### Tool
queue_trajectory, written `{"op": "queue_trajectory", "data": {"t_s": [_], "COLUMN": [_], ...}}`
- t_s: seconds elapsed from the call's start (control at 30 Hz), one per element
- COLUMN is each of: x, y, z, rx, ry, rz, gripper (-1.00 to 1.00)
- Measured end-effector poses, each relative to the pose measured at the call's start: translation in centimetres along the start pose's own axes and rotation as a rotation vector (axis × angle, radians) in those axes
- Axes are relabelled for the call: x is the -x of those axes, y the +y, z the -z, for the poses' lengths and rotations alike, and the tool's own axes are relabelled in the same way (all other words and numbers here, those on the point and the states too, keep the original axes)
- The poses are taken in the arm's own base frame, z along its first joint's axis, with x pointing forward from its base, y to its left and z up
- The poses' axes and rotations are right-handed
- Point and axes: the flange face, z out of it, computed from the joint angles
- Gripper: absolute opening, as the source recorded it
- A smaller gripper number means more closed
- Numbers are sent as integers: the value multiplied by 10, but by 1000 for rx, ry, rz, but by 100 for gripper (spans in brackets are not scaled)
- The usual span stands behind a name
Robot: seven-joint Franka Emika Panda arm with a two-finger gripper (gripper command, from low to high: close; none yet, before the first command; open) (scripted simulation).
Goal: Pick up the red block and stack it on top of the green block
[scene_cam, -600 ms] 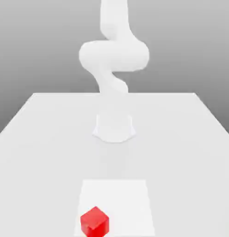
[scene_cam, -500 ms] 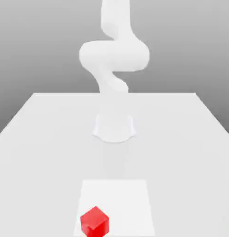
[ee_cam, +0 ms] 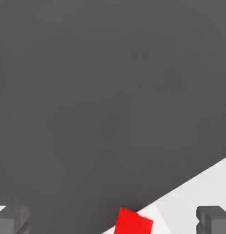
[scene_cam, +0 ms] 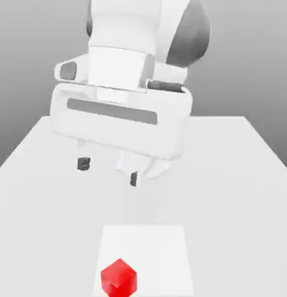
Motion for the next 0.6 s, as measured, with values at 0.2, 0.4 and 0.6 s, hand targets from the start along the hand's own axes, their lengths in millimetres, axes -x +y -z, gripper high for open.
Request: {"op": "queue_trajectory", "data": {"t_s": [0.2,0.4,0.6], "x": [12,27,29], "y": [29,52,54], "z": [-103,-186,-196], "rx": [142,194,193], "ry": [-89,-127,-127], "rz": [-156,-220,-221], "gripper": [0,0,-100]}}
